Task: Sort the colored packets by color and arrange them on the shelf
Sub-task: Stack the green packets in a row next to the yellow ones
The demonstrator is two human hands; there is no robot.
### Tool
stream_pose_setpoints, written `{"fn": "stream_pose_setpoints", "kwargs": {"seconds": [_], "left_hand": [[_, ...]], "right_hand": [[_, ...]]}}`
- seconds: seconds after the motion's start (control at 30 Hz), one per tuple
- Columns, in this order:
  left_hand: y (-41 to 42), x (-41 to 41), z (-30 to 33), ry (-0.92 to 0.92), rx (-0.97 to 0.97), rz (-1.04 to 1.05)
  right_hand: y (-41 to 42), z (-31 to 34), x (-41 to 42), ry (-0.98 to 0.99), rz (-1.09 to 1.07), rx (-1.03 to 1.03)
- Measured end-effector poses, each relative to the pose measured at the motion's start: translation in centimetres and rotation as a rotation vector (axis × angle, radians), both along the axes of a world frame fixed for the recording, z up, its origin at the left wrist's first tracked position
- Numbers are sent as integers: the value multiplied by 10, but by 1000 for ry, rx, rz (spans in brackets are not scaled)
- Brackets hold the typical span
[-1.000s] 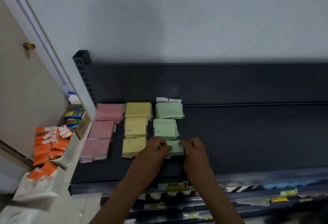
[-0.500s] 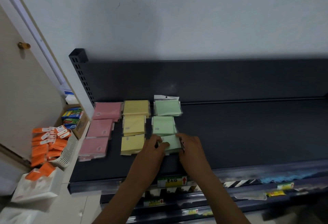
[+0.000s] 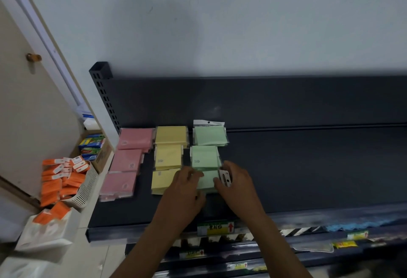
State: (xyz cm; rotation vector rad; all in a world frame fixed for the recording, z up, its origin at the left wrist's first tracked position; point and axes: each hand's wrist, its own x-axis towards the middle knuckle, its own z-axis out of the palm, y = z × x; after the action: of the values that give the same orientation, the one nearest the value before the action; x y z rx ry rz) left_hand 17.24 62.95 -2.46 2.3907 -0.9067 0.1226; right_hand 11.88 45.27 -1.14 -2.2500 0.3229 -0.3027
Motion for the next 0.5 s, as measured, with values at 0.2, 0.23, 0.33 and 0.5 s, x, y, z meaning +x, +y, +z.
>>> {"fn": "stream_pose_setpoints", "kwargs": {"seconds": [0.2, 0.23, 0.33, 0.5], "left_hand": [[-19, 26, 22, 469, -240, 154], [-22, 29, 24, 520, -238, 158], [-29, 31, 25, 554, -196, 192], [-32, 27, 22, 533, -147, 219]], "right_hand": [[-5, 14, 14, 115, 10, 187], [-5, 12, 15, 120, 8, 181], [-2, 4, 17, 123, -10, 187], [-3, 1, 16, 119, 30, 217]]}}
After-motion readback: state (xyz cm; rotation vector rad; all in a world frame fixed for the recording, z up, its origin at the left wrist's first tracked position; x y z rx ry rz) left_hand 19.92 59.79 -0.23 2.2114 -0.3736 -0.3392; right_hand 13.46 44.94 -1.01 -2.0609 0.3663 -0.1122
